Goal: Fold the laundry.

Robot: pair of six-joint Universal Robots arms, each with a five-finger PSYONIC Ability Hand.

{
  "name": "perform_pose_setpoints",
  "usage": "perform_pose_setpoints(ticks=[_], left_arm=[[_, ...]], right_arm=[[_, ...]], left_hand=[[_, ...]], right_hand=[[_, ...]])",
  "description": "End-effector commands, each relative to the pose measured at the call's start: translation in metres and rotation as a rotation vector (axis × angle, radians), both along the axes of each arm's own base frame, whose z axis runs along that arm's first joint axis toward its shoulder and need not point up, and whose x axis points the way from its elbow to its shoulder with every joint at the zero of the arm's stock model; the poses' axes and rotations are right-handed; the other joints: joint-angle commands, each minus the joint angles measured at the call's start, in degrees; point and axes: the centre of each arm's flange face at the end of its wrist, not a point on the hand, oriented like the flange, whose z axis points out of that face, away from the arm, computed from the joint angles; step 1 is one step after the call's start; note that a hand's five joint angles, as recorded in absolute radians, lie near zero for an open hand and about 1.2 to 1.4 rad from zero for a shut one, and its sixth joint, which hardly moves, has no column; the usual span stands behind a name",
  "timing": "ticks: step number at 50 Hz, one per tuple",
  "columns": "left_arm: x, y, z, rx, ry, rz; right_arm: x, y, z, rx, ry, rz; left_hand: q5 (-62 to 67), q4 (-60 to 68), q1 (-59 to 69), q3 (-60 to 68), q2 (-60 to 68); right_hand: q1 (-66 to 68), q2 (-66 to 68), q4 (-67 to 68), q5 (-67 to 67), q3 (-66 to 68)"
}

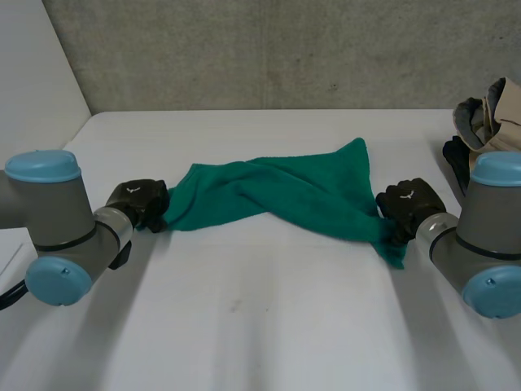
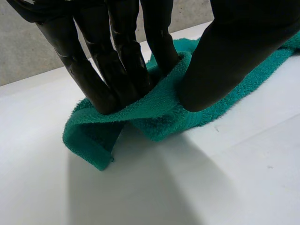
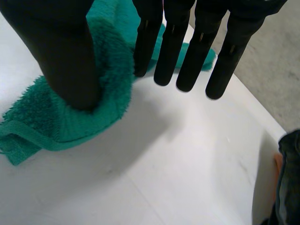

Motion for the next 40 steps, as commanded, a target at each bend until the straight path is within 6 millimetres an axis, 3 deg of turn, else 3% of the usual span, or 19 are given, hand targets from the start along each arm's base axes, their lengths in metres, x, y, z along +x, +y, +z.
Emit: perform_pose_setpoints(ticks=[1,9,11,12,16,19,22,24,25,28,35,40], left_arm=[[0.006,0.002,0.006,-0.005,-0.009,0.027],[0.011,0.01,0.022,-0.032,-0.021,0.063],[0.013,0.013,0.026,-0.037,-0.032,0.075],[0.014,0.013,0.027,-0.04,-0.037,0.079],[0.023,0.021,0.032,-0.046,-0.092,0.1],[0.031,0.029,0.036,-0.037,-0.129,0.112],[0.042,0.043,0.041,-0.021,-0.17,0.108],[0.043,0.048,0.044,-0.018,-0.189,0.095],[0.045,0.052,0.046,-0.022,-0.21,0.08],[0.045,0.056,0.057,-0.057,-0.276,0.04],[0.026,0.049,0.092,-0.215,-0.309,-0.042],[-0.015,0.036,0.104,-0.3,-0.245,-0.137]], right_arm=[[-0.009,-0.007,0.0,0.061,-0.118,-0.106],[-0.014,-0.011,0.002,0.167,-0.258,-0.186],[-0.015,-0.012,0.001,0.203,-0.29,-0.192],[-0.014,-0.012,0.002,0.222,-0.315,-0.183],[-0.009,-0.006,0.011,0.266,-0.359,-0.131],[-0.007,0.002,0.028,0.266,-0.371,-0.091],[-0.004,0.018,0.062,0.235,-0.353,-0.031],[-0.002,0.027,0.071,0.221,-0.321,0.004],[0.0,0.037,0.08,0.196,-0.274,0.045],[0.004,0.054,0.099,0.105,-0.167,0.14],[0.021,0.09,0.145,-0.143,-0.037,0.338],[0.033,0.112,0.179,-0.265,-0.09,0.44]], left_hand=[[13.5,11.7,13.1,12.0,11.5],[13.5,11.7,13.1,12.0,11.5],[13.5,11.7,13.1,12.0,11.5],[13.5,11.7,13.1,12.0,11.5],[13.5,11.7,13.1,12.0,11.5],[13.5,11.7,13.1,12.0,11.5],[13.5,11.7,13.1,12.0,11.5],[1.9,0.0,1.5,0.3,-0.2],[-23.5,-25.4,-23.9,-25.1,-25.6],[-56.5,-58.3,-56.9,-58.0,-58.5],[-56.5,-58.3,-56.9,-58.0,-58.5],[-56.5,-58.3,-56.9,-58.0,-58.5]], right_hand=[[-1.6,-1.6,-1.8,-0.9,-1.7],[2.9,3.0,2.8,3.6,2.8],[19.4,19.4,19.2,20.0,19.2],[40.3,40.3,40.1,40.9,40.1],[40.5,40.5,40.3,41.2,40.4],[40.5,40.5,40.3,41.2,40.4],[40.5,40.5,40.3,41.2,40.4],[40.5,40.5,40.3,41.2,40.4],[40.5,40.5,40.3,41.2,40.4],[40.5,40.5,40.3,41.2,40.4],[40.5,40.5,40.3,41.2,40.4],[40.5,40.5,40.3,41.2,40.4]])
